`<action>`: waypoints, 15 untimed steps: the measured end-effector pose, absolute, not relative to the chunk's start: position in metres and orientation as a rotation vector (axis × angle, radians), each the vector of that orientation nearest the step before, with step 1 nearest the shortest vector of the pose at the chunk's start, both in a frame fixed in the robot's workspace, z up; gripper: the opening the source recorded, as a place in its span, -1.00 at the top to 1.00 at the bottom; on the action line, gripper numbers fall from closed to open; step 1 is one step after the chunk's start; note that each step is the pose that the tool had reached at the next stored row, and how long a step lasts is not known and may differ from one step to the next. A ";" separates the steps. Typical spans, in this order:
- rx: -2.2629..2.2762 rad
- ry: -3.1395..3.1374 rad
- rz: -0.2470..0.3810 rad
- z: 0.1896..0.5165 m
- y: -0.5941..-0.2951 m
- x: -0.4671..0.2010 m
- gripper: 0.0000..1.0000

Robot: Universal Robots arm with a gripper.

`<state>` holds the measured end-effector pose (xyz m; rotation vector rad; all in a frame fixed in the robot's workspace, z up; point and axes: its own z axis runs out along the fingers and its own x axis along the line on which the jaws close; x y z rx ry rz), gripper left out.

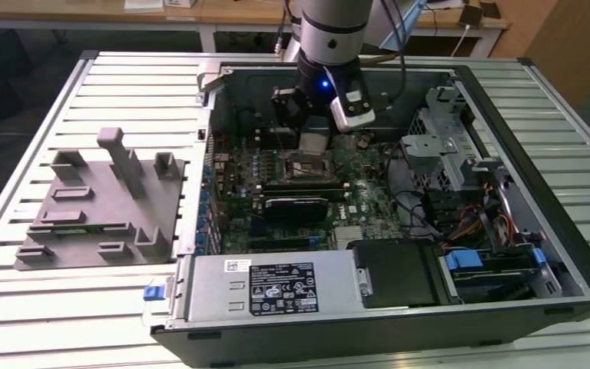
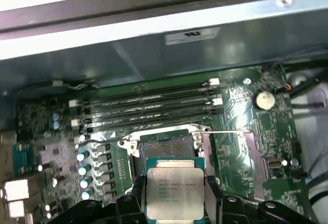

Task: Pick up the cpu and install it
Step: 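Place the cpu into insertion slot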

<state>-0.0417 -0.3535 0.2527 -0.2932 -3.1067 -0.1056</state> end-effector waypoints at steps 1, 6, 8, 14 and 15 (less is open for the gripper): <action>-0.321 -3.105 -0.106 0.253 -0.353 -0.042 -0.08; -0.463 -3.090 -0.107 0.253 -0.353 -0.042 -0.08; -0.519 -3.082 -0.108 0.253 -0.353 -0.042 -0.08; -0.687 -3.053 -0.109 0.253 -0.353 -0.042 -0.08; -0.715 -3.047 -0.109 0.253 -0.353 -0.042 -0.08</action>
